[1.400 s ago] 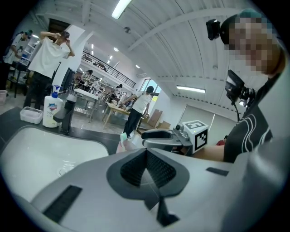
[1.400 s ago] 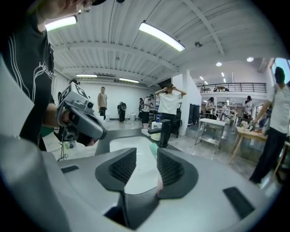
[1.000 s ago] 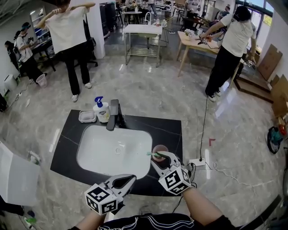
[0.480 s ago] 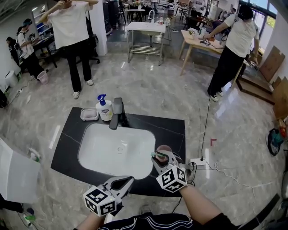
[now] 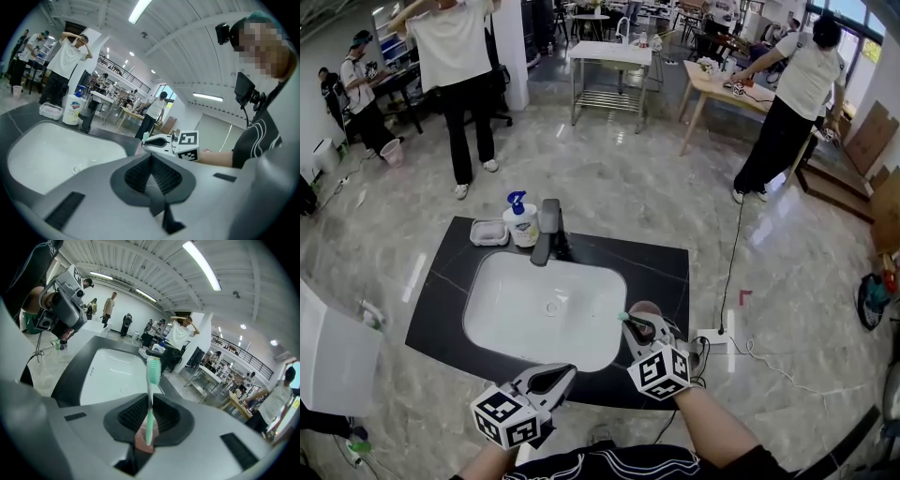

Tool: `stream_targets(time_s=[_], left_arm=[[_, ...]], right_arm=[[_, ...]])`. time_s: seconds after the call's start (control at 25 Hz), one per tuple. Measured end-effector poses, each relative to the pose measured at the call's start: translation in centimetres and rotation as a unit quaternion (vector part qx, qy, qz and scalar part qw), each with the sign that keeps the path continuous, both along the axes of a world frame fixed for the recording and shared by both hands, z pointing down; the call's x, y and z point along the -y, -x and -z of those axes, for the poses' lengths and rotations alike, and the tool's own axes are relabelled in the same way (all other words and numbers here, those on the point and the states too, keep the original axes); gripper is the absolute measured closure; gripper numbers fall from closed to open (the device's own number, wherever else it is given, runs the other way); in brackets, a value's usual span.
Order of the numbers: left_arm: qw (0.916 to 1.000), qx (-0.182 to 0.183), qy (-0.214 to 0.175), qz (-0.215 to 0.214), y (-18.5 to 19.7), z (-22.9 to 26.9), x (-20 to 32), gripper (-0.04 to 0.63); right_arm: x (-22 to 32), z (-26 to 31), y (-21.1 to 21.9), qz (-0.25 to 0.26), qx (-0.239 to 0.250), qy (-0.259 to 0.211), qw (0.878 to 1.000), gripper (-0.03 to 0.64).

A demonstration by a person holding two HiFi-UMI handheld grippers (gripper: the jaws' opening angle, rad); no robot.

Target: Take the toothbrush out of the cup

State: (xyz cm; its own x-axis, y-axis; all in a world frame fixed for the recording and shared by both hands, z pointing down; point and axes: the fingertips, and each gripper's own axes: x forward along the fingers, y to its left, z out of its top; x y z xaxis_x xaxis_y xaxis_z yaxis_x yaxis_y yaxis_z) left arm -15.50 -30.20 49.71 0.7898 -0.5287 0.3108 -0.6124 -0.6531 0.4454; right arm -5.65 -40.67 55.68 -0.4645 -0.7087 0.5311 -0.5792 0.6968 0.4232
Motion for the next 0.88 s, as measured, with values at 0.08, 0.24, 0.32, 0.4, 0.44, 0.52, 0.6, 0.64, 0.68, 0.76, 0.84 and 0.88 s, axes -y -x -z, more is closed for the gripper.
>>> stream_targets(time_s=[0.08, 0.24, 0.32, 0.4, 0.44, 0.52, 0.6, 0.64, 0.68, 0.76, 0.84, 0.88], left_arm=[[1.0, -0.001, 0.0, 0.0, -0.1, 0.1, -0.1, 0.592], [1.0, -0.001, 0.001, 0.0, -0.1, 0.0, -0.1, 0.592], [1.0, -0.001, 0.001, 0.0, -0.2, 0.0, -0.2, 0.592], [1.0, 0.0, 0.001, -0.001, -0.3, 0.0, -0.3, 0.592], [1.0, 0.0, 0.0, -0.001, -0.3, 0.1, -0.3, 0.592], [1.0, 0.0, -0.001, -0.002, -0.4, 0.2, -0.4, 0.592], [1.0, 0.0, -0.002, -0.001, -0.4, 0.3, -0.5, 0.592], [1.0, 0.001, -0.002, -0.001, -0.3, 0.3, -0.5, 0.592], [1.0, 0.001, -0.002, 0.0, -0.3, 0.3, -0.6, 0.592], [1.0, 0.001, -0.002, 0.0, -0.2, 0.2, -0.7, 0.592], [1.0, 0.002, -0.001, 0.001, -0.1, 0.0, -0.8, 0.592], [1.0, 0.002, -0.001, 0.001, -0.1, 0.0, -0.8, 0.592]], right_arm=[[0.1, 0.2, -0.2, -0.005, 0.007, -0.001, 1.0, 0.58], [0.4, 0.5, -0.6, -0.019, 0.022, -0.004, 1.0, 0.581], [0.5, 0.6, -0.9, -0.027, 0.031, -0.004, 0.999, 0.583], [0.6, 0.8, -1.2, -0.035, 0.042, -0.004, 0.999, 0.584], [0.6, 0.9, -1.4, -0.039, 0.047, -0.004, 0.998, 0.584], [0.6, 1.1, -1.7, -0.046, 0.057, -0.005, 0.997, 0.586], [0.6, 1.3, -2.0, -0.053, 0.063, -0.007, 0.997, 0.586], [0.6, 1.3, -2.1, -0.057, 0.066, -0.008, 0.996, 0.586], [0.7, 1.4, -2.2, -0.061, 0.07, -0.009, 0.996, 0.586], [0.8, 1.7, -2.3, -0.067, 0.076, -0.015, 0.995, 0.588], [0.8, 2.1, -2.5, -0.074, 0.084, -0.023, 0.993, 0.588], [0.9, 2.4, -2.7, -0.078, 0.09, -0.027, 0.993, 0.588]])
